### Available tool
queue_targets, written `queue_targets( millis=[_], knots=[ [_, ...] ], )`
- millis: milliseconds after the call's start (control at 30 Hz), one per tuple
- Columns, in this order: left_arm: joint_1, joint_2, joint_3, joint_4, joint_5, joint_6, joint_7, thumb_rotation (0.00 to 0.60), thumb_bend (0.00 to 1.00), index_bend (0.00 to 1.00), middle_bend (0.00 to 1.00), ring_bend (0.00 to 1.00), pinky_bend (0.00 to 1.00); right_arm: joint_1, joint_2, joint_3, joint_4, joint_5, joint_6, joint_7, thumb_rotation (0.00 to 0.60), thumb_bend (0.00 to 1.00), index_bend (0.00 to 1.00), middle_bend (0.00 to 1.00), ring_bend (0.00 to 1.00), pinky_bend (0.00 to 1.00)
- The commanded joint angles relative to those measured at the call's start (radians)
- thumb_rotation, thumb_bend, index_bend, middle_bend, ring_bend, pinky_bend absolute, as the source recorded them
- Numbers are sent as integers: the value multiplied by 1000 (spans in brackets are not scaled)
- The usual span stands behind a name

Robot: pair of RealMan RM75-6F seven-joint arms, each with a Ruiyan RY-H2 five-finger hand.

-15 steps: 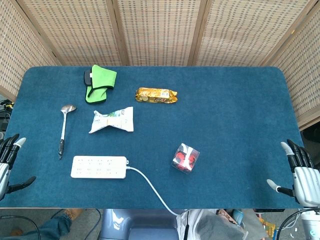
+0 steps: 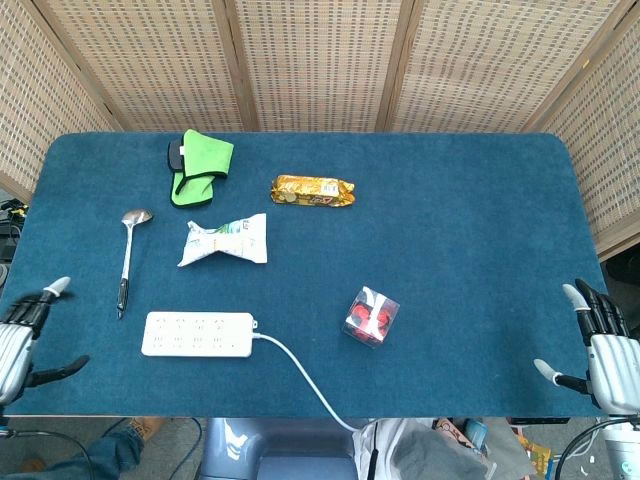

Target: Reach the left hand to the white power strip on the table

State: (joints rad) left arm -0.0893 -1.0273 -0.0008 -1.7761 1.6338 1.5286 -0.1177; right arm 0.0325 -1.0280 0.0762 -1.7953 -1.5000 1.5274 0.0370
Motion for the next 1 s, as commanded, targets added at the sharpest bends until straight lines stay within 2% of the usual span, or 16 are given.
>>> queue_targets(
  millis=[33, 100, 233, 300, 467, 700, 1000],
  knots=[
    [-45, -98, 8, -15, -5, -91, 64, 600, 989, 0, 1000, 965, 1000, 1, 1, 2, 1, 6, -3, 5, 600, 0, 0, 0, 0, 0],
    [-72, -122, 18, -36, -23, -162, 104, 600, 1000, 23, 1000, 974, 1000, 2, 2, 3, 1, 8, -5, 9, 600, 0, 0, 0, 0, 0],
    [-119, -166, 21, -97, -96, -286, 282, 600, 1000, 161, 1000, 982, 1000, 4, 5, 4, 2, 12, -12, 17, 600, 0, 0, 0, 0, 0],
    [-149, -203, 13, -138, -175, -358, 383, 600, 1000, 173, 1000, 982, 1000, 5, 7, 3, 2, 13, -15, 22, 600, 0, 0, 0, 0, 0],
    [-194, -288, -8, -171, -329, -433, 515, 600, 1000, 173, 1000, 982, 1000, 7, 11, 3, 5, 19, -25, 35, 600, 0, 0, 0, 0, 0],
    [-241, -371, -18, -165, -461, -455, 641, 600, 1000, 173, 1000, 982, 1000, 10, 18, 6, 5, 29, -36, 53, 600, 0, 0, 0, 0, 0],
    [-274, -422, -17, -164, -522, -432, 707, 600, 1000, 173, 1000, 982, 1000, 13, 24, 7, 7, 36, -45, 67, 600, 0, 0, 0, 0, 0]
  ],
)
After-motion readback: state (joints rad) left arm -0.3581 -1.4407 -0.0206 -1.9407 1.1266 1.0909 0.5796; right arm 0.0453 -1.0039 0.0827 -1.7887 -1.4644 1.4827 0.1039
